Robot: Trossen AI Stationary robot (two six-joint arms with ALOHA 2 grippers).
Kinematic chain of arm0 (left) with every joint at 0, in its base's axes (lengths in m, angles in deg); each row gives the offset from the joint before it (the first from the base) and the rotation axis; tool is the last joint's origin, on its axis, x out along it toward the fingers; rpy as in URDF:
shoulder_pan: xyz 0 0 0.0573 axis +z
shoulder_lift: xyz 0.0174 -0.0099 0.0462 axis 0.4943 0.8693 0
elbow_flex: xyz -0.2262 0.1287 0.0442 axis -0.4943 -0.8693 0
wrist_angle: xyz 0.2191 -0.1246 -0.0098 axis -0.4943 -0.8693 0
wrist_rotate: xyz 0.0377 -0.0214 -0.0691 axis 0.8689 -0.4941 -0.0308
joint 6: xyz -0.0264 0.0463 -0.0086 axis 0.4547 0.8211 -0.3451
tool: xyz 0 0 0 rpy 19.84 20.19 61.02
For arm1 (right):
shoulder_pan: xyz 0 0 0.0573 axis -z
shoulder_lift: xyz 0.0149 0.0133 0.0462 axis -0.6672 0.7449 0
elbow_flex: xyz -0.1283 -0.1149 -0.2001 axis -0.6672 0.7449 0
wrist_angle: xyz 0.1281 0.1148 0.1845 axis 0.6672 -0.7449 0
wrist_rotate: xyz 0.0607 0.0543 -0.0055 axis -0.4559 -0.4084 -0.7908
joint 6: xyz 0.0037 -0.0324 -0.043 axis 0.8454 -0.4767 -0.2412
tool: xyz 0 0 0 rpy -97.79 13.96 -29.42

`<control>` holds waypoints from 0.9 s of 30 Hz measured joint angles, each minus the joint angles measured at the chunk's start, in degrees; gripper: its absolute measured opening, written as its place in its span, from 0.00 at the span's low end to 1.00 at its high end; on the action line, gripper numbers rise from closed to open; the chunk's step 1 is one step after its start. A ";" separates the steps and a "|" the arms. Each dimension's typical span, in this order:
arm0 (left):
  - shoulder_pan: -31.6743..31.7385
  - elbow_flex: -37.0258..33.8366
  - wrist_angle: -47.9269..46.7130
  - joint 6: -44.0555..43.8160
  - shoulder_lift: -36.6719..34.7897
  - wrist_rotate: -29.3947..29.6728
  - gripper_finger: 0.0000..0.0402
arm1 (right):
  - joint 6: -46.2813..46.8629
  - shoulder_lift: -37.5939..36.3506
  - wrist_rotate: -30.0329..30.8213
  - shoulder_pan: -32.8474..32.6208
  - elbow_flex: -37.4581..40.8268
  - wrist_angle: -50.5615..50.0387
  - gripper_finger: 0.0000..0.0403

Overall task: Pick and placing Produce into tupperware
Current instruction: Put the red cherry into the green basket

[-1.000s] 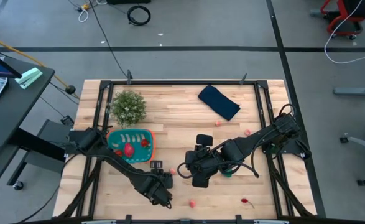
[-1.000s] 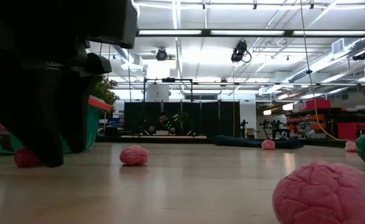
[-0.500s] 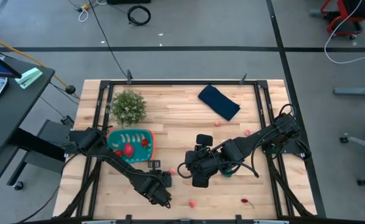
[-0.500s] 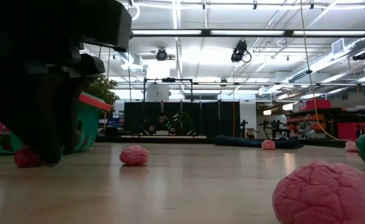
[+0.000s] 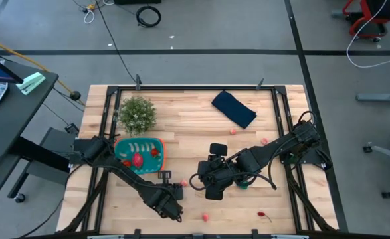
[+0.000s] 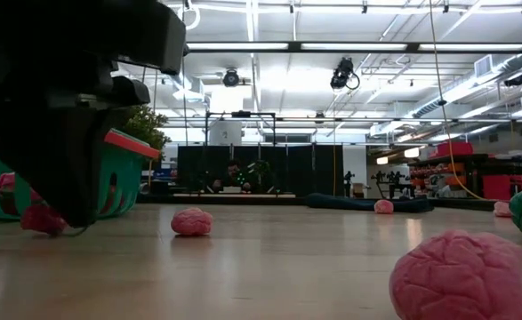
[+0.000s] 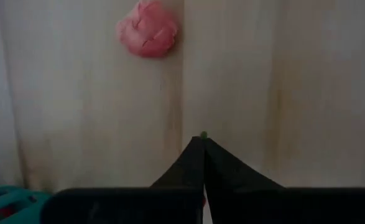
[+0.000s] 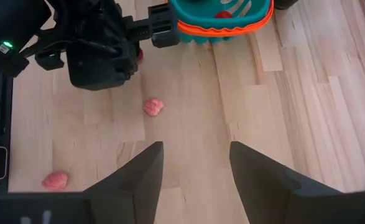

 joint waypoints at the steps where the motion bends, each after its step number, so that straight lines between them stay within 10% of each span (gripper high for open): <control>1: 0.00 0.00 -0.94 0.13 -0.24 0.02 0.01 | 0.00 0.00 0.00 0.00 0.00 0.00 0.48; 17: -6.93 0.04 -9.02 -11.78 -19.90 7.71 0.01 | 0.00 0.02 0.00 0.00 0.02 0.00 0.48; 27: -7.06 -0.03 -33.52 -24.58 -25.47 19.19 0.00 | 0.22 0.02 0.00 0.00 0.02 0.00 0.48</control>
